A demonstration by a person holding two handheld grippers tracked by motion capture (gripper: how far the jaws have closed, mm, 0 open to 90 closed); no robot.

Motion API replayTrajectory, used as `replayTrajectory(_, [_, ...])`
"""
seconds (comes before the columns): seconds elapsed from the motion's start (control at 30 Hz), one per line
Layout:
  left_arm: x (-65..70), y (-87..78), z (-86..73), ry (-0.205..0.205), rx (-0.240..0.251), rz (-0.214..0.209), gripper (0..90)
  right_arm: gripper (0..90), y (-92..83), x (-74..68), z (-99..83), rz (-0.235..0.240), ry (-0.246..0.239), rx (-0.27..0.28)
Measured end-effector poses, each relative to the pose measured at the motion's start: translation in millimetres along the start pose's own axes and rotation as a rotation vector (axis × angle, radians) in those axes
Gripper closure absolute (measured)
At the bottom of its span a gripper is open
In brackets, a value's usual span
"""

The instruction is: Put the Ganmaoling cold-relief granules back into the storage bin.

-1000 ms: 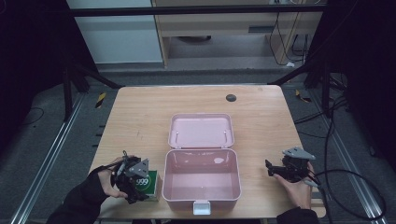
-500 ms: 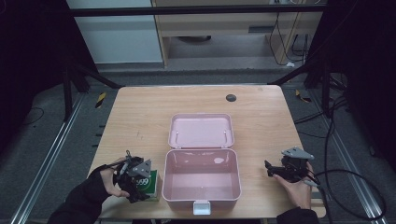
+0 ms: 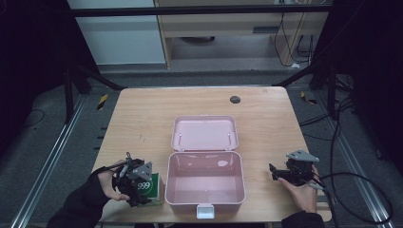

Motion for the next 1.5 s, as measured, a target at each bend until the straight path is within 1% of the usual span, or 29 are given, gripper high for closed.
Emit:
replayTrajectory(0.07, [1.5,-1.8,2.2,0.002,0.004,0.002,14.4,4.5,0.0,0.1,0.0,0.0,0.0,0.0])
replayTrajectory(0.1, [3.5,-3.5,4.3,-0.004,0.013,0.002,14.4,4.5,-0.2,0.2,0.0,0.0,0.001,0.001])
replayTrajectory(0.17, [8.2,-11.0,10.8,-0.001,0.02,0.011,14.4,4.5,-0.2,0.2,-0.1,0.001,0.0,0.0])
replayTrajectory(0.2, [8.2,-11.0,10.8,-0.001,0.02,0.011,14.4,4.5,-0.2,0.2,-0.1,0.001,0.0,0.0])
replayTrajectory(0.27, [11.6,-17.4,16.0,0.009,0.026,0.015,14.4,4.4,0.0,0.1,-0.2,0.002,0.0,0.001])
replayTrajectory(0.37, [14.3,-21.6,19.9,0.011,0.03,0.02,14.4,4.3,-0.1,0.3,-0.2,-0.003,-0.001,0.001])
replayTrajectory(0.43, [19.0,-27.8,25.7,0.016,0.034,0.021,14.4,4.3,-0.4,0.5,0.0,-0.003,0.001,0.006])
replayTrajectory(0.5, [20.4,-30.1,27.8,0.024,0.033,0.024,14.4,4.3,-0.5,0.4,-0.1,-0.002,0.003,0.006])
replayTrajectory(0.63, [28.4,-39.8,36.7,0.042,0.035,0.03,14.4,4.4,-0.3,0.2,-0.5,0.0,0.004,0.003])
replayTrajectory(0.83, [34.0,-49.0,45.9,0.07,0.021,0.037,14.4,4.5,-0.1,0.0,-0.7,0.001,0.007,0.003])
replayTrajectory(0.87, [34.0,-49.0,45.9,0.07,0.021,0.037,14.4,4.5,0.0,0.1,-0.7,0.001,0.004,0.003])
replayTrajectory(0.9, [36.6,-50.9,49.0,0.077,0.021,0.04,14.4,4.5,0.1,0.2,-0.7,0.001,0.002,0.003])
replayTrajectory(1.0, [39.9,-52.0,51.8,0.08,0.022,0.042,14.4,4.5,0.1,0.0,-0.7,0.001,0.005,0.003])
replayTrajectory(1.03, [44.0,-53.3,54.7,0.085,0.023,0.041,14.4,4.5,0.1,0.1,-0.7,0.0,0.005,0.004])
replayTrajectory(1.13, [47.3,-54.4,56.8,0.091,0.023,0.04,14.4,4.5,0.0,0.0,-0.7,0.001,0.006,0.005])
replayTrajectory(1.17, [50.9,-55.9,59.4,0.098,0.02,0.034,14.5,4.5,0.0,-0.1,-0.7,0.001,0.006,0.005])
replayTrajectory(1.2, [50.9,-55.9,59.4,0.098,0.02,0.034,14.4,4.5,0.0,-0.1,-0.7,0.001,0.006,0.005])
replayTrajectory(1.23, [54.0,-56.4,61.8,0.108,0.017,0.029,14.5,4.5,0.3,-0.2,-0.7,0.005,0.005,0.007])
replayTrajectory(1.33, [56.9,-55.9,64.2,0.115,0.015,0.025,14.5,4.4,0.6,-0.3,-1.1,0.003,0.001,0.003])
replayTrajectory(1.37, [60.0,-54.6,66.8,0.123,0.013,0.022,14.5,4.5,0.7,-0.5,-1.1,0.002,-0.001,0.003])
replayTrajectory(1.4, [60.0,-54.6,66.8,0.123,0.013,0.022,14.5,4.5,0.7,-0.5,-1.1,0.002,-0.001,0.003])
replayTrajectory(1.43, [62.5,-53.8,69.2,0.134,0.006,0.016,14.5,4.5,0.7,-0.5,-1.1,0.003,-0.001,0.003])
replayTrajectory(1.5, [66.1,-52.4,71.4,0.14,0.002,0.014,14.4,4.4,0.8,-0.4,-1.2,0.003,-0.003,0.003])
Point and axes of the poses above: each handheld gripper's, and its own axes: y roughly forward along the jaws, z roughly out of its top, x roughly to its right, the point moved 5 cm from there along y, roughly forward along the jaws, and after that the axes turned 12 degrees about -y, right-handed, at the moved point
